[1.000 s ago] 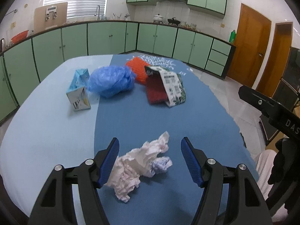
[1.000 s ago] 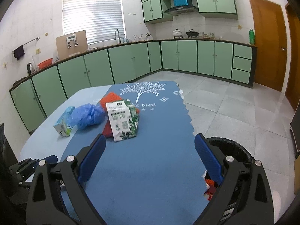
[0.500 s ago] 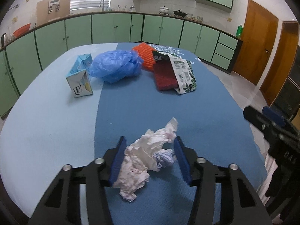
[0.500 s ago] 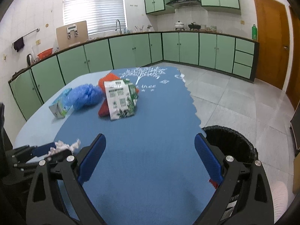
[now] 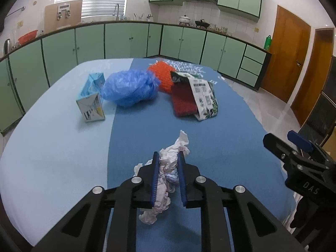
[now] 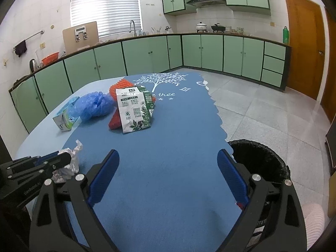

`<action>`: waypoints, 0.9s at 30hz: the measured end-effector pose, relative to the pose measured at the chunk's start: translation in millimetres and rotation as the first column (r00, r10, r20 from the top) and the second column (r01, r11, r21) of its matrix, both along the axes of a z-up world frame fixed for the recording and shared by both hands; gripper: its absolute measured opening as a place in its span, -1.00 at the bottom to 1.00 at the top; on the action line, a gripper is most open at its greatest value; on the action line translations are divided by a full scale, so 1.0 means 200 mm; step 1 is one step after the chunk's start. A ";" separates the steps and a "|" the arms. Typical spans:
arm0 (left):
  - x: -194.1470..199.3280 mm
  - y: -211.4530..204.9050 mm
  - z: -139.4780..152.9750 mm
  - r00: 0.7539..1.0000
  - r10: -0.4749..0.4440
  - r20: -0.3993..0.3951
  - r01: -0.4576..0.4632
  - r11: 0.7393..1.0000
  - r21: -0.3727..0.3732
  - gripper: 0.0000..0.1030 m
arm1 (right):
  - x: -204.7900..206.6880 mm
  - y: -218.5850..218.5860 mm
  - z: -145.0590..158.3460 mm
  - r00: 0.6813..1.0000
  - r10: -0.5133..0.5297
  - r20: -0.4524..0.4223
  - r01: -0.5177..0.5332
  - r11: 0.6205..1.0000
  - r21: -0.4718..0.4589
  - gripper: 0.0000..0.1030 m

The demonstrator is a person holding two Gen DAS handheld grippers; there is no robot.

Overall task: Collect trash
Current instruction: 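Hold the tissue with the left tool while the right tool grasps the green-and-white milk carton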

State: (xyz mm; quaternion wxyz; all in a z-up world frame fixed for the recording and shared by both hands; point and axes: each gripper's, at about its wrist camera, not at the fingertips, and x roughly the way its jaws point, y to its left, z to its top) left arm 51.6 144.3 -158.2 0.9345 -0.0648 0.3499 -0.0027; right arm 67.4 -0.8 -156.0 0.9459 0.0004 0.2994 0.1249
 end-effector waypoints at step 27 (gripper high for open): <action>0.25 0.20 0.18 0.988 0.108 0.110 -0.109 0.994 0.003 -0.68 | 0.41 0.28 0.15 0.993 0.107 0.055 -0.107 0.994 -0.012 0.76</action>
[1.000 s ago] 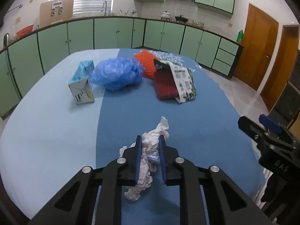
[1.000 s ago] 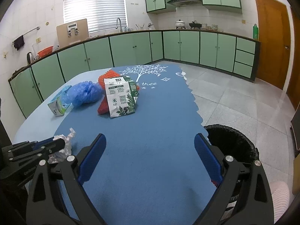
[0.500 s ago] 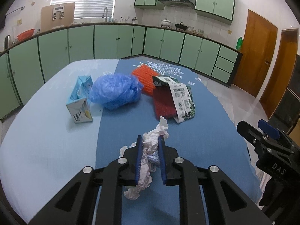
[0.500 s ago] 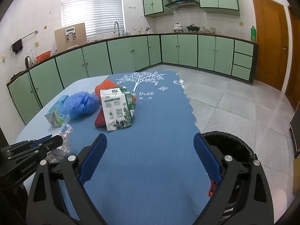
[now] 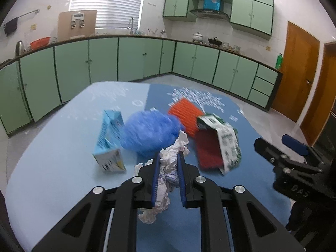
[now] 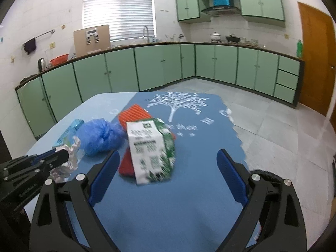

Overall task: Collect trash
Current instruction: 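Hold the tissue with the left tool while the right tool grasps the green-and-white milk carton, then lift and carry the tissue and milk carton toward the black bin with both tools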

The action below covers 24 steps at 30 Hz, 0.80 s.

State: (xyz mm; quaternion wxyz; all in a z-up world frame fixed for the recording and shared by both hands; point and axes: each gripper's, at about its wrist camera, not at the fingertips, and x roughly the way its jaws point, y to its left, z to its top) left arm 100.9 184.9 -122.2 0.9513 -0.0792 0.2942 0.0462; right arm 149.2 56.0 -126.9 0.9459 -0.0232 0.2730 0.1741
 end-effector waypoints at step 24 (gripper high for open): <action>0.21 0.07 -0.04 1.000 0.030 0.000 -0.030 1.000 -0.005 -0.68 | 0.36 0.16 -0.18 0.977 0.097 -0.187 -0.100 0.995 -0.003 0.34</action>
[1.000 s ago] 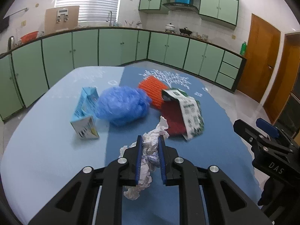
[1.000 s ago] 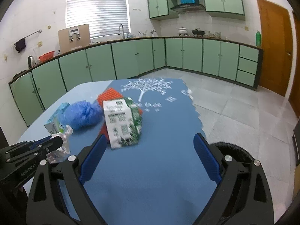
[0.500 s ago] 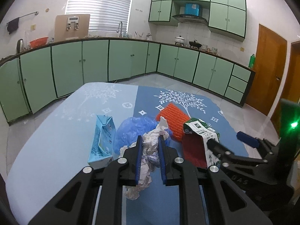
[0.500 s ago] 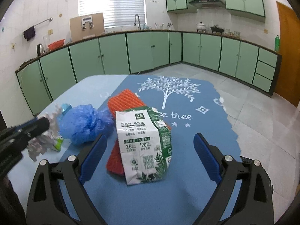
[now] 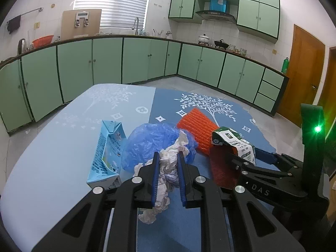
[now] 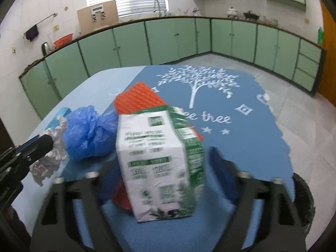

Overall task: Collect trash
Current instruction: 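Lift and carry the tissue and milk carton toward the black bin with both tools, then open both tools over the bin to drop the tissue and milk carton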

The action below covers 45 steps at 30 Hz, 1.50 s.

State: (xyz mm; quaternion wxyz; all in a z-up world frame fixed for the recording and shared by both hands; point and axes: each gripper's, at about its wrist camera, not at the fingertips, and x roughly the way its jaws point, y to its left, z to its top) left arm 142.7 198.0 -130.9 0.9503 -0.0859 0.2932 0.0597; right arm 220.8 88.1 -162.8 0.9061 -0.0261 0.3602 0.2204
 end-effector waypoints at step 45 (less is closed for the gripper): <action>-0.04 -0.86 0.36 0.931 -0.343 0.126 0.342 0.939 0.032 -0.68 | -0.48 -1.02 0.52 0.920 -0.301 0.253 0.286 0.954 0.094 0.32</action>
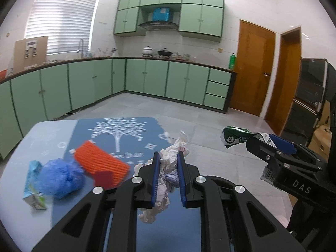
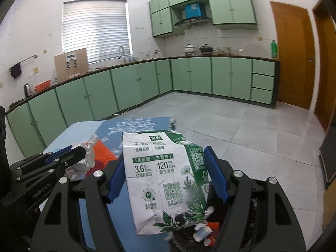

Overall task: Collect trash
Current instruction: 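Open both tools over the bin to drop the tissue and milk carton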

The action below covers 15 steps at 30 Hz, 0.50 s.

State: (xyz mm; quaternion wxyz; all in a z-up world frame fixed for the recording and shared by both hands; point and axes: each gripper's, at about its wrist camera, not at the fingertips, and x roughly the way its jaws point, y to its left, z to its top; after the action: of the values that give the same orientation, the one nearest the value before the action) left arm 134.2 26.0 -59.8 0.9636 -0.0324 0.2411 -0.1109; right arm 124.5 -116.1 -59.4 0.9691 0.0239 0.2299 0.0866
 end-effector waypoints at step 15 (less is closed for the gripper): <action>0.22 -0.55 -0.11 0.982 -0.185 -0.032 0.185 0.983 0.005 -0.67 | 0.07 -0.51 -0.20 0.982 -0.177 -0.059 0.176 0.984 -0.022 0.32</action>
State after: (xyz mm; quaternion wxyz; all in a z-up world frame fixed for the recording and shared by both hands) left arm 177.4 -84.0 -81.8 0.9453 -0.0078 0.2587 -0.1985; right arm 137.8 -218.9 -100.2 0.9657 0.0388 0.2567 -0.0023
